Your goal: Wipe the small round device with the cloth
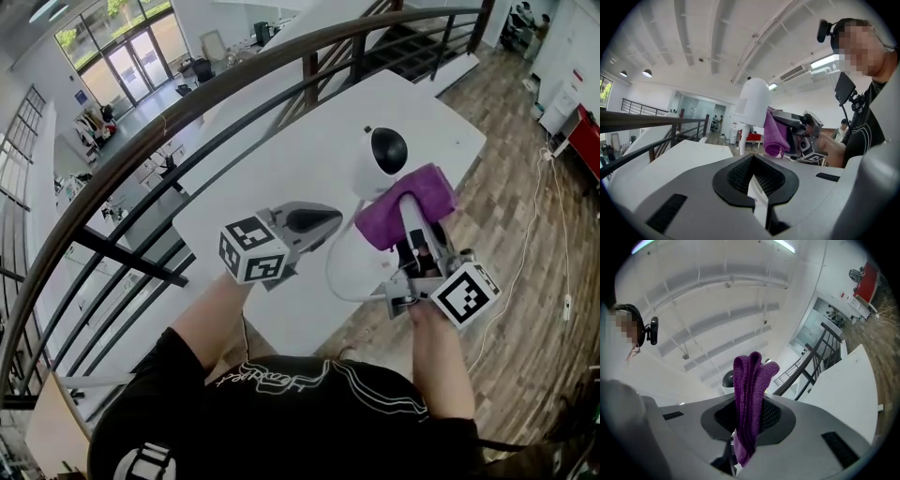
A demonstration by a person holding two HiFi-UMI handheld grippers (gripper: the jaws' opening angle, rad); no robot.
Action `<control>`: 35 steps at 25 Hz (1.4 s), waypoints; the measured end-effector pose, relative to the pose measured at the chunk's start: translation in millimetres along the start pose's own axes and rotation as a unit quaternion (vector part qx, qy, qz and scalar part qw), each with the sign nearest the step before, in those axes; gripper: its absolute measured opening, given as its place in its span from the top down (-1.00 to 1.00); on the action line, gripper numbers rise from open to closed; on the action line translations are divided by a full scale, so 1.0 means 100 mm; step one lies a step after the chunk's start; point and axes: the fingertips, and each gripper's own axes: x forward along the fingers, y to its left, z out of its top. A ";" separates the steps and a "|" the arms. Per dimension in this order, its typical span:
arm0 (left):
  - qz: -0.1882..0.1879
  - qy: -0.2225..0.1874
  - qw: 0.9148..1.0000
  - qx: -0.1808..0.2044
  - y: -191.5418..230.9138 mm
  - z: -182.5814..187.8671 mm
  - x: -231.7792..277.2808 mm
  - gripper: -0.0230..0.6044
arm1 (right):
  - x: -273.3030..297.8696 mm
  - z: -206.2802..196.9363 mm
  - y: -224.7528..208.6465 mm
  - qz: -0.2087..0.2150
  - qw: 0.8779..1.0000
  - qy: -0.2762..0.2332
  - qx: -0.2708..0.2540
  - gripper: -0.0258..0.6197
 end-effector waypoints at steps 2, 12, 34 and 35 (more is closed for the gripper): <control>0.001 0.001 1.000 -0.002 -0.02 0.01 -0.04 0.91 | -0.03 -0.04 0.01 -0.011 1.000 0.009 0.002 0.73; 0.028 -0.049 0.998 0.010 -0.60 0.53 -0.15 0.91 | -0.57 0.24 0.42 0.050 0.973 0.075 -0.211 0.73; -0.065 -0.076 0.995 0.026 -0.47 0.70 -0.56 0.90 | -0.22 -0.03 0.94 -0.026 0.909 0.087 -0.407 0.73; -0.082 -0.073 0.994 0.029 -0.37 0.63 -0.58 0.90 | -0.16 -0.11 0.93 -0.044 0.905 0.084 -0.415 0.73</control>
